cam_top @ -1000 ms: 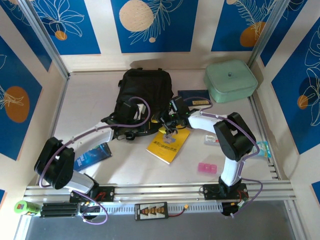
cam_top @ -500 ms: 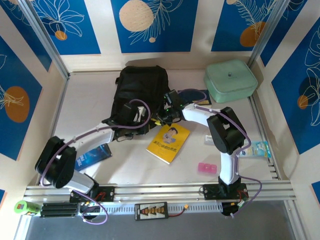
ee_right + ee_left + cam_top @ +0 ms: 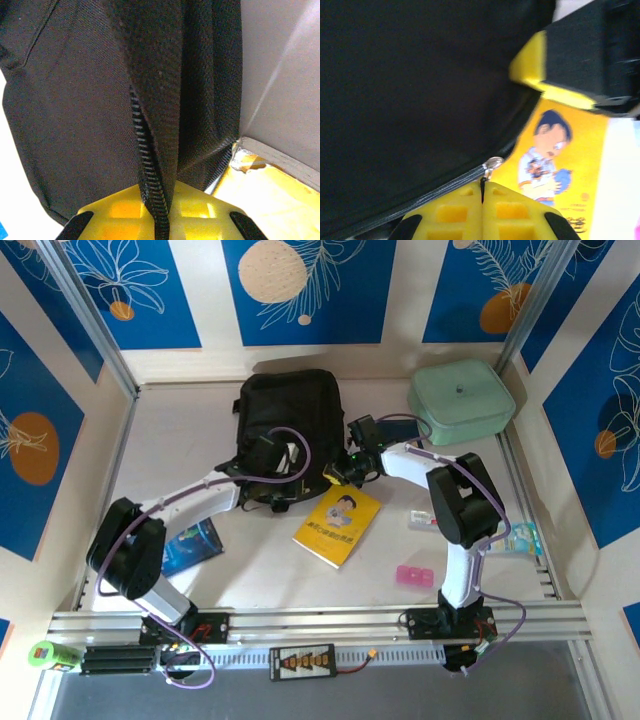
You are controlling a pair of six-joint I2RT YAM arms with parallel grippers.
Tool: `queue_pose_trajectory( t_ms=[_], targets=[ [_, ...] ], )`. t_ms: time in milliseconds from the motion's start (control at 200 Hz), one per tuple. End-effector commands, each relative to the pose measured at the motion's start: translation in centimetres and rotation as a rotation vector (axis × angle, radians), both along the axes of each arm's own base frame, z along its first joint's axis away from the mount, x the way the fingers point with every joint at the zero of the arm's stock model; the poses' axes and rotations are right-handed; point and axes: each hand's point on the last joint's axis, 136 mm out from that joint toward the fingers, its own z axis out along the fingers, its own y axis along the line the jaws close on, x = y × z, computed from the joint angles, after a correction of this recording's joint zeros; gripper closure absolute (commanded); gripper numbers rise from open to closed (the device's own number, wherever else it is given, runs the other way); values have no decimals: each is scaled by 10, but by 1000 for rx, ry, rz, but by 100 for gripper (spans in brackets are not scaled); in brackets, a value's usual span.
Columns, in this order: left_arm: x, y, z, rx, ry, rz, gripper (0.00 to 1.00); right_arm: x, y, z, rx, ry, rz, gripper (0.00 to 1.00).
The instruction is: Pack books, pencil case, and school supplies into a backpack
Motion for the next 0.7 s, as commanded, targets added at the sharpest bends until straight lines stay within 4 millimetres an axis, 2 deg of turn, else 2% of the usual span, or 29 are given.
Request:
queue_pose_trajectory(
  t_ms=[0, 120, 240, 365, 510, 695],
  targets=[
    [-16, 47, -8, 200, 20, 54, 100, -5, -22, -9, -93, 16, -25, 89],
    [-16, 82, -9, 303, 34, 119, 100, -1, -27, -8, -121, 4, -41, 89],
    [-16, 88, -10, 305, 39, 121, 100, 6, -25, -4, -116, -18, -33, 89],
    [-22, 67, -7, 205, 38, 43, 100, 13, -11, 5, -73, -66, 20, 89],
    [-40, 43, 1, 126, -14, -75, 100, 21, 5, 14, -26, -118, 99, 89],
    [-47, 15, 7, 60, -41, -135, 100, 31, 8, 24, -8, -165, 144, 89]
  ],
)
